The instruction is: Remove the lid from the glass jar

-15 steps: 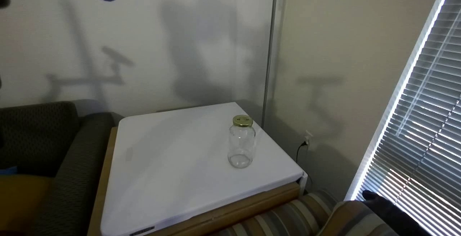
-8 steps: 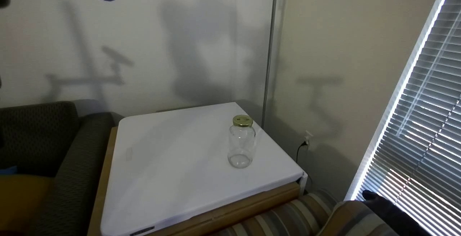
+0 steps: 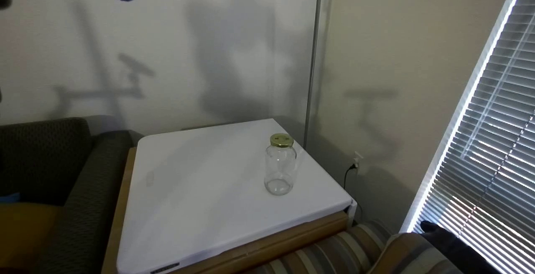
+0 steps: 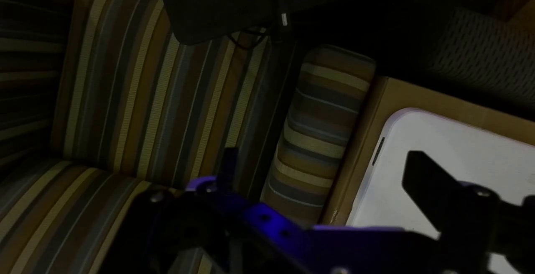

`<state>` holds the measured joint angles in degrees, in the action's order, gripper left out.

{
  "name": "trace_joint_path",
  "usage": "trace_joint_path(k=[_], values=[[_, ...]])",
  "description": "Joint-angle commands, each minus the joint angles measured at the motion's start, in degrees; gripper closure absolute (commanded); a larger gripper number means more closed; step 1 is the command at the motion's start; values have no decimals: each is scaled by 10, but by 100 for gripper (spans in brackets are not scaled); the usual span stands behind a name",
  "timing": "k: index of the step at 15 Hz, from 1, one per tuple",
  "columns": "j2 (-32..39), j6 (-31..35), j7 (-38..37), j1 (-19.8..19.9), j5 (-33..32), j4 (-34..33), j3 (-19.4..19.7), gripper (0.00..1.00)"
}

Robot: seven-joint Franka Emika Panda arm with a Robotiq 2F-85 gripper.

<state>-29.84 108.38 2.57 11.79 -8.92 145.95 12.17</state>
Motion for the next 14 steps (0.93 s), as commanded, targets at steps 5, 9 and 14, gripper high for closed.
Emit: trace_joint_path(k=[5, 9, 14], values=[[1, 0, 2, 4, 2, -1, -4, 0], [10, 7, 7, 0, 3, -2, -4, 0], [31, 15, 11, -19, 4, -3, -16, 0]])
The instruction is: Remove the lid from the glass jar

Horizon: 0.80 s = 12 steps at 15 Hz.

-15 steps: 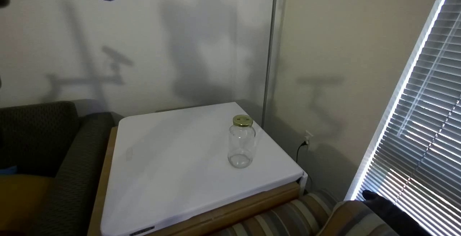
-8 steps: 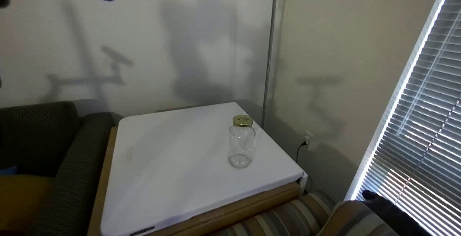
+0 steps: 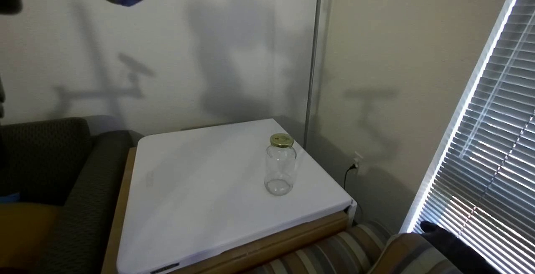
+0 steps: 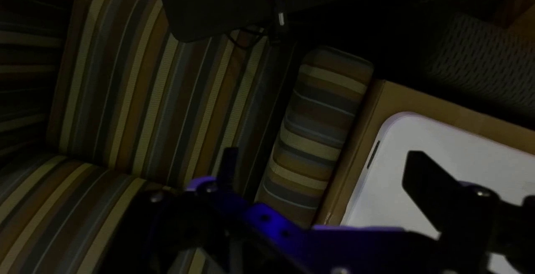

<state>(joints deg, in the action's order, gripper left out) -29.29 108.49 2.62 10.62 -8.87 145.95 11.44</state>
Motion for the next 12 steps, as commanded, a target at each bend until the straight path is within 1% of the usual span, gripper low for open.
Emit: trace_joint_path(k=[1, 4, 10, 12], values=[[32, 16, 10, -12, 4, -5, -12, 0], [64, 30, 7, -30, 14, -19, -24, 0], [135, 97, 5, -57, 30, -53, -46, 0], [153, 107, 11, -63, 38, -67, -48, 0]])
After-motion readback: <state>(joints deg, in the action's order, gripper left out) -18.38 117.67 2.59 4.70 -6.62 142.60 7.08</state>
